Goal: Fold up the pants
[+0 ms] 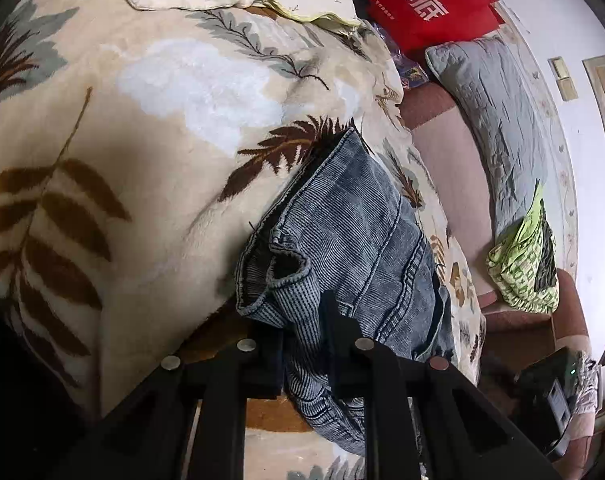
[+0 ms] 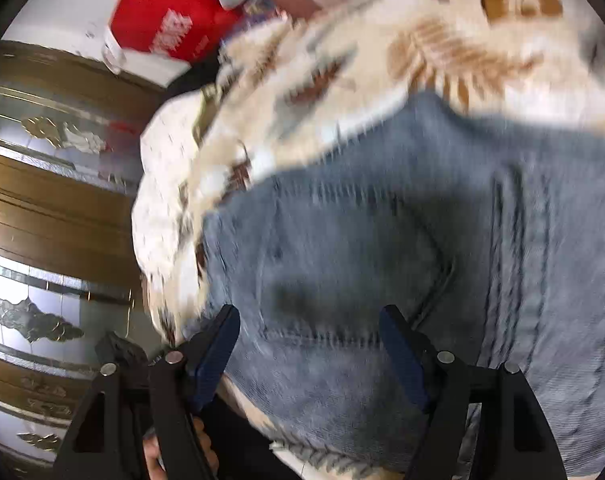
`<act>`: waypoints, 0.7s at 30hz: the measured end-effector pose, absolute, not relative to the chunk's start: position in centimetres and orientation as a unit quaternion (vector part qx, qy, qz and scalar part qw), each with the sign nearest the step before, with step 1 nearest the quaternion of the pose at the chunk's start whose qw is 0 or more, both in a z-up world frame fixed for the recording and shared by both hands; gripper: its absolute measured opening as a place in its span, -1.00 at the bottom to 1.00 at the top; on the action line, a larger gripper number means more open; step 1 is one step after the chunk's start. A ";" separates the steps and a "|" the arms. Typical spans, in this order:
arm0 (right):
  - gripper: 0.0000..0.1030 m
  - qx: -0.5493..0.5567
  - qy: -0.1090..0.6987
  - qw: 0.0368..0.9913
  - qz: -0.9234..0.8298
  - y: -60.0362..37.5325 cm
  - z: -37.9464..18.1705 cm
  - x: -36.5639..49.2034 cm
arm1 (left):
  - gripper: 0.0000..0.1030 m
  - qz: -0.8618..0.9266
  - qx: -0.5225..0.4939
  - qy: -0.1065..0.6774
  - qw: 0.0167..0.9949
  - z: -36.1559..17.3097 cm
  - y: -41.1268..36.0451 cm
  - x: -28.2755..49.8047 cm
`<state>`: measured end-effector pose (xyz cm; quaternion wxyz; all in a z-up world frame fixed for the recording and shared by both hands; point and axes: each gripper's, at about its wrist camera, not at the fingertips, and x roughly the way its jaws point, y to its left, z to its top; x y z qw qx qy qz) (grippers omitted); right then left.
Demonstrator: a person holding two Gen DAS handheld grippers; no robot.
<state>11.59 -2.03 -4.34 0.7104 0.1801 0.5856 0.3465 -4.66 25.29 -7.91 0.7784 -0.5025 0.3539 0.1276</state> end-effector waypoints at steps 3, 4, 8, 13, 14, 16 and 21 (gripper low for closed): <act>0.47 0.158 0.629 0.693 0.315 -1.1 -7.8 12.7 | -0.69 0.131 -0.487 0.359 0.785 -7.7 25.0 -4.5; 0.48 0.158 0.631 0.690 0.318 -0.9 -9.1 12.8 | -0.70 0.134 -0.482 0.361 0.787 -7.6 24.9 -4.4; 0.48 0.164 0.626 0.689 0.325 -1.4 -7.0 12.2 | -0.71 0.142 -0.460 0.367 0.796 -7.3 24.4 -4.2; 0.48 0.160 0.606 0.704 0.335 -3.2 -4.7 9.8 | -0.71 0.151 -0.441 0.371 0.803 -7.0 24.0 -4.0; 0.48 0.162 0.607 0.700 0.339 -3.1 -4.7 9.3 | -0.72 0.153 -0.437 0.372 0.805 -6.9 24.0 -4.0; 0.48 0.161 0.616 0.685 0.354 -2.5 -5.1 8.8 | -0.72 0.155 -0.427 0.374 0.809 -6.9 23.8 -4.0; 0.55 0.120 0.653 0.665 0.342 0.1 -7.6 8.4 | -0.72 0.163 -0.404 0.377 0.818 -6.6 23.3 -3.8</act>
